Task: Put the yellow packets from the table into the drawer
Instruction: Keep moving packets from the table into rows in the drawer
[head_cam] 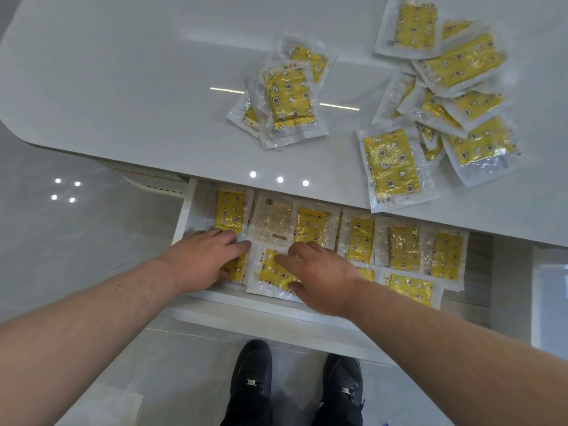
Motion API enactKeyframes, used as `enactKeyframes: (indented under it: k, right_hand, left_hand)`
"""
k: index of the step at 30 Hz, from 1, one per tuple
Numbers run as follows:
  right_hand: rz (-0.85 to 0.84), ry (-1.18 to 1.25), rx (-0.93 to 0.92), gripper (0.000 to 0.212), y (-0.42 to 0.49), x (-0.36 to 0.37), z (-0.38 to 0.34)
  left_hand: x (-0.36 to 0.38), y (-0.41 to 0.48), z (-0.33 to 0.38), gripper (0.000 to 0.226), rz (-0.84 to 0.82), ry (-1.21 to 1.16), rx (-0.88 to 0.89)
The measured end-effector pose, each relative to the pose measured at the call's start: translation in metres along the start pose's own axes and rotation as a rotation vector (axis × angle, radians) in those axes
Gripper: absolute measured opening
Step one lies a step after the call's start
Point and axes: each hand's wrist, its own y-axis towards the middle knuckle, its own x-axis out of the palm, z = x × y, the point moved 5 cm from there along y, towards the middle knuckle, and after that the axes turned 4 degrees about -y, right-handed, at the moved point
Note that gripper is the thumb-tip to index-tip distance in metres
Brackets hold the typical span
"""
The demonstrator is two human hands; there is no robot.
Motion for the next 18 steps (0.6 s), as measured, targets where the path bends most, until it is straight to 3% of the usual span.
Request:
enactKeyframes:
  k: [2, 4, 7, 11, 14, 18]
  right_hand:
    - [0.080, 0.043, -0.011, 0.047, -0.011, -0.019, -0.005]
    - [0.193, 0.066, -0.048, 0.040, -0.029, -0.048, -0.009]
    - [0.407, 0.124, -0.056, 0.025, -0.056, -0.103, -0.005]
    - [0.727, 0.197, 0.296, 0.020, -0.073, -0.175, 0.038]
    - [0.619, 0.248, 0.669, 0.027, -0.067, -0.186, 0.075]
    - [0.435, 0.287, 0.879, 0.044, -0.056, -0.173, 0.094]
  left_hand:
    - [-0.018, -0.009, 0.004, 0.056, 0.098, -0.131, -0.027]
    - [-0.052, -0.017, 0.016, 0.043, 0.296, -0.181, 0.012]
    - [-0.115, -0.030, 0.037, 0.042, 0.581, -0.308, 0.075]
    - [-0.190, -0.021, 0.034, 0.021, 0.852, -0.582, -0.172]
    - [-0.221, 0.003, 0.015, 0.032, 0.931, -0.716, -0.357]
    - [-0.225, 0.046, 0.000, 0.069, 0.755, -0.746, -0.612]
